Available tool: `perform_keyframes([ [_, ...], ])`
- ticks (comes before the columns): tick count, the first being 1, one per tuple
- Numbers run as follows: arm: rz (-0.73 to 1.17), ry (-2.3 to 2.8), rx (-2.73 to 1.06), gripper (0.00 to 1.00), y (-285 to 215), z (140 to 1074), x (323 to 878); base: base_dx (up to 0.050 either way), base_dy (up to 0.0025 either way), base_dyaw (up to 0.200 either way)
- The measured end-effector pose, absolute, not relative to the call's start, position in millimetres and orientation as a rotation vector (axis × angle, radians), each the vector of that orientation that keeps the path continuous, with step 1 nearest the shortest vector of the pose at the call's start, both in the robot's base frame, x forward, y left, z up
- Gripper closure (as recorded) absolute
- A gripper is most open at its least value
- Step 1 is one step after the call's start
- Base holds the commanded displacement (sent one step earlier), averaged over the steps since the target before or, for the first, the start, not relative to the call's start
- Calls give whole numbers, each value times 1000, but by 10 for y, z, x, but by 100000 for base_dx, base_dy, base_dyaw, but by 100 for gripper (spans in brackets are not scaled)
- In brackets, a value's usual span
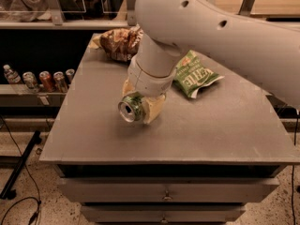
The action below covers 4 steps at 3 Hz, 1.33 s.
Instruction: Knock green can over
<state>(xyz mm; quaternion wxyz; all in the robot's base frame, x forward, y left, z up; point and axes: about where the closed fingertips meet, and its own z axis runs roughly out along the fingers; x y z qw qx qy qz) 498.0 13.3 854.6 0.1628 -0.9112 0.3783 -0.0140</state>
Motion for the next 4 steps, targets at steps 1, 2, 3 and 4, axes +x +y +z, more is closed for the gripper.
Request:
perform_keyframes([
  [1, -153, 1088, -2684, 100, 79, 8511, 4995, 0, 0, 0],
  [2, -210, 1086, -2759, 84, 78, 8449, 4969, 0, 0, 0],
  [3, -219, 1087, -2821, 61, 79, 8401, 4944, 0, 0, 0],
  [4, -212, 1094, -2860, 38, 78, 8369, 4935, 0, 0, 0],
])
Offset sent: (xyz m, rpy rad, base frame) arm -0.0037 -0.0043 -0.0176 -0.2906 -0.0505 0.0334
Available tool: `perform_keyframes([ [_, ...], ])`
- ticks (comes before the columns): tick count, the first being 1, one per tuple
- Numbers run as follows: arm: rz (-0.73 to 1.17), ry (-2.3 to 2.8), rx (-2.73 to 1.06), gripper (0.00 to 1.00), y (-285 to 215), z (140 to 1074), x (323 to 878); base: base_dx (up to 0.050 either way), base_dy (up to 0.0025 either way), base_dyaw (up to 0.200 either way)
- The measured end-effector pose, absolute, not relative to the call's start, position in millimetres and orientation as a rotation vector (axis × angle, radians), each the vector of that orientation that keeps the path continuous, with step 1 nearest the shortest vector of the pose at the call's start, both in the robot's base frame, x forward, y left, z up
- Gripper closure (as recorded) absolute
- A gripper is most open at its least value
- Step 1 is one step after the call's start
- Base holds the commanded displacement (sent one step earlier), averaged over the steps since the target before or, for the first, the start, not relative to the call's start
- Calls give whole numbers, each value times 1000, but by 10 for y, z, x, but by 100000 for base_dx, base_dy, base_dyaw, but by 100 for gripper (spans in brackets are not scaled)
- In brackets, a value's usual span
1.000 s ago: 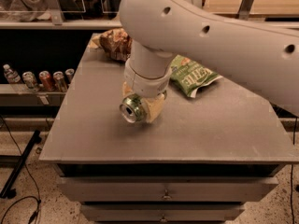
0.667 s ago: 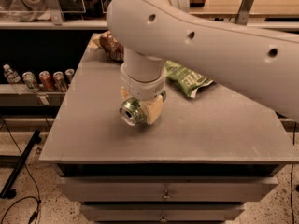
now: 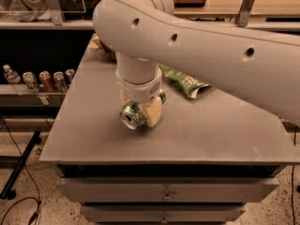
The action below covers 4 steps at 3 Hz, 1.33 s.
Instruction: Knock green can over
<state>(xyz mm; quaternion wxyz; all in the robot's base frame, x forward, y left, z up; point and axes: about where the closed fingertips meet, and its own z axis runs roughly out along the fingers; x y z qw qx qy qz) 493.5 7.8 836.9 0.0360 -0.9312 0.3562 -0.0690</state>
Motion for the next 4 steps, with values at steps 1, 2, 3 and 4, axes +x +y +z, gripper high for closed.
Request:
perform_keyframes([
  [1, -198, 1105, -2883, 14, 79, 8346, 4934, 0, 0, 0],
  [2, -182, 1119, -2896, 0, 82, 8323, 4940, 0, 0, 0],
  [3, -154, 1133, -2904, 0, 86, 8312, 4944, 0, 0, 0],
  [4, -130, 1148, -2909, 0, 81, 8301, 4951, 0, 0, 0],
])
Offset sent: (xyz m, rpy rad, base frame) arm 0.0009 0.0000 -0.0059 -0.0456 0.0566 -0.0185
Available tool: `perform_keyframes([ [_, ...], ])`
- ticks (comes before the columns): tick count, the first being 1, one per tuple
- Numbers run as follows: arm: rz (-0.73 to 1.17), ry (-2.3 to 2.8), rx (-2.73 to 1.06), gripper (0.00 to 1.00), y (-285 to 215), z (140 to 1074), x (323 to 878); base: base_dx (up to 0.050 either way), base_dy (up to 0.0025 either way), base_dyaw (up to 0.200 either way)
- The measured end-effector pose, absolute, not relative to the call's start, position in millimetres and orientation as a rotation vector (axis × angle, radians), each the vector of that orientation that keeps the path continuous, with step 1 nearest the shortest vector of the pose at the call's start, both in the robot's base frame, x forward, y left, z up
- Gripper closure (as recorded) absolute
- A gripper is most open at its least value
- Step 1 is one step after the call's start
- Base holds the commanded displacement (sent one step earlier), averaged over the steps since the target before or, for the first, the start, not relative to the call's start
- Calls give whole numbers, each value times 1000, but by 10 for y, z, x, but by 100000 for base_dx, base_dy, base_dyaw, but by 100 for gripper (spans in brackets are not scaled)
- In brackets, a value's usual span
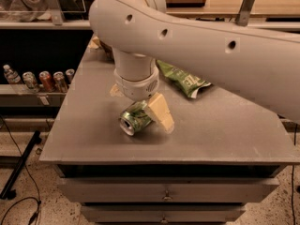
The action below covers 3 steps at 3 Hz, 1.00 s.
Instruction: Knock green can over
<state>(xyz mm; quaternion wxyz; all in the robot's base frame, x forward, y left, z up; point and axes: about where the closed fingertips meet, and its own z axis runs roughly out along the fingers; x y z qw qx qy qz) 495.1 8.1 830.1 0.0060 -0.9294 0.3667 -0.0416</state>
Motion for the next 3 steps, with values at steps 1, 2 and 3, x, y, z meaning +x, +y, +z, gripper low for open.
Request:
perform_keyframes([
  [1, -121, 1194, -2896, 0, 35, 8312, 4994, 0, 0, 0],
  [2, -131, 1262, -2861, 0, -33, 8345, 5065, 0, 0, 0],
  [3, -137, 1325, -2829, 0, -94, 8374, 5127, 0, 0, 0],
])
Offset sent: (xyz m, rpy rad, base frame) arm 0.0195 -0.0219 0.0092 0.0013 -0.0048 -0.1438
